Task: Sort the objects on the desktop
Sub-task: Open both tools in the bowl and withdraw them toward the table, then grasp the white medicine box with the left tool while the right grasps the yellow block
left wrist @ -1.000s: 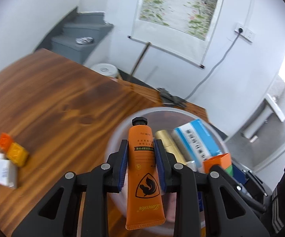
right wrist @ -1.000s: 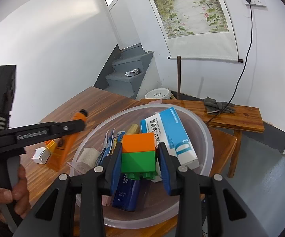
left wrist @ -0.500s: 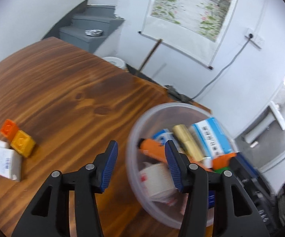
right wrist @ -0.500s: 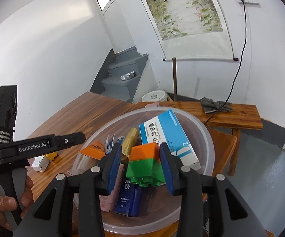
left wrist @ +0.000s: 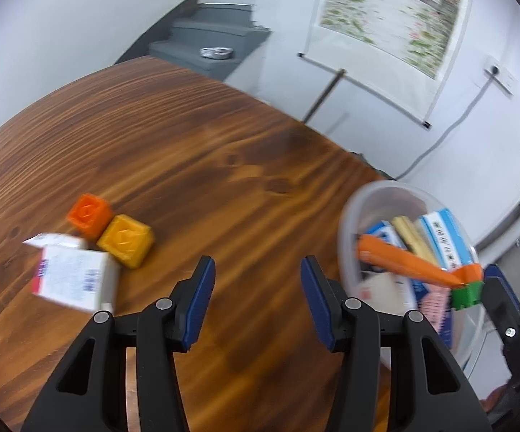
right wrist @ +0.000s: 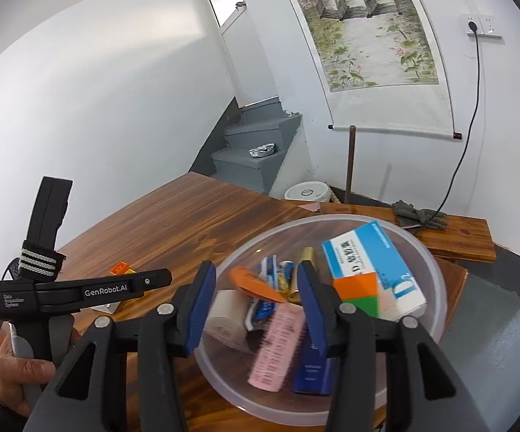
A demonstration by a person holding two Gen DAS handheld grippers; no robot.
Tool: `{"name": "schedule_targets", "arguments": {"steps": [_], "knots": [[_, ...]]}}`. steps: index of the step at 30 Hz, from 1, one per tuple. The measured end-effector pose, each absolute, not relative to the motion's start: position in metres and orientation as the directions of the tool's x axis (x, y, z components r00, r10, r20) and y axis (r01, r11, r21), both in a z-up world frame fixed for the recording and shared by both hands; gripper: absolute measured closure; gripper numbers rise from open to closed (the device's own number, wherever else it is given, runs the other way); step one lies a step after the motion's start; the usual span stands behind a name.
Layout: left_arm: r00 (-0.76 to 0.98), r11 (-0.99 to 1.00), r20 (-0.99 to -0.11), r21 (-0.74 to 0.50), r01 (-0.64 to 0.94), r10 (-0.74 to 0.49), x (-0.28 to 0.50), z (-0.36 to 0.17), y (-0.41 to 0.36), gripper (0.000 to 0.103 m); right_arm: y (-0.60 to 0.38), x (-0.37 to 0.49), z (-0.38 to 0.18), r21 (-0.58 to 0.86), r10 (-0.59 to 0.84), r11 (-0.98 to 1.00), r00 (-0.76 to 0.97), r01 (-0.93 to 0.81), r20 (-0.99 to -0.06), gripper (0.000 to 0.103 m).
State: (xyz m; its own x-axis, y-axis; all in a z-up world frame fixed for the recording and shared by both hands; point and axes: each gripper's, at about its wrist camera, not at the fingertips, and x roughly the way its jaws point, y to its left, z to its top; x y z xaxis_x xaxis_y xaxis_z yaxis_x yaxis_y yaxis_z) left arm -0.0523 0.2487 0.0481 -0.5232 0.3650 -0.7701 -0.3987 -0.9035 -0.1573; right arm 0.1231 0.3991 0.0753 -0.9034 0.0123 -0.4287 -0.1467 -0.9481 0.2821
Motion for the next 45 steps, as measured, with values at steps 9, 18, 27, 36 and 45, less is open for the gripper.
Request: {"name": "schedule_targets", "arguments": {"steps": [9,18,27,36,45], "knots": [[-0.521,-0.949,-0.802,-0.177,-0.259,0.292,-0.082,0.037,0.187,0.05,0.373,0.111,0.073,0.296,-0.04,-0.95,-0.899,-0.101,-0.436,0.026],[-0.586,-0.958,-0.76,-0.182,-0.221,0.28,-0.09,0.044,0.141,0.043,0.347,0.097,0.07,0.273,-0.109,-0.962,-0.88,-0.024,-0.462,0.023],[-0.598,-0.956,-0.752,-0.156,-0.25,0.279,-0.091,0.031,0.127,0.034,0.328,0.075,0.072,0.234,-0.139,-0.972,-0.864,0.025,-0.484,0.021],[-0.61,-0.958,-0.753,-0.097,-0.271,0.249,-0.083,0.03,0.123,0.034,0.305,0.044,0.067,0.241,-0.191,-0.968,-0.822,0.068,-0.536,0.021],[-0.614,-0.95,-0.737,-0.127,-0.284,0.282,-0.085,0.025,0.125,0.022,0.291,0.001,0.059,0.236,-0.217,-0.967,-0.784,0.092,-0.582,0.021]]}}
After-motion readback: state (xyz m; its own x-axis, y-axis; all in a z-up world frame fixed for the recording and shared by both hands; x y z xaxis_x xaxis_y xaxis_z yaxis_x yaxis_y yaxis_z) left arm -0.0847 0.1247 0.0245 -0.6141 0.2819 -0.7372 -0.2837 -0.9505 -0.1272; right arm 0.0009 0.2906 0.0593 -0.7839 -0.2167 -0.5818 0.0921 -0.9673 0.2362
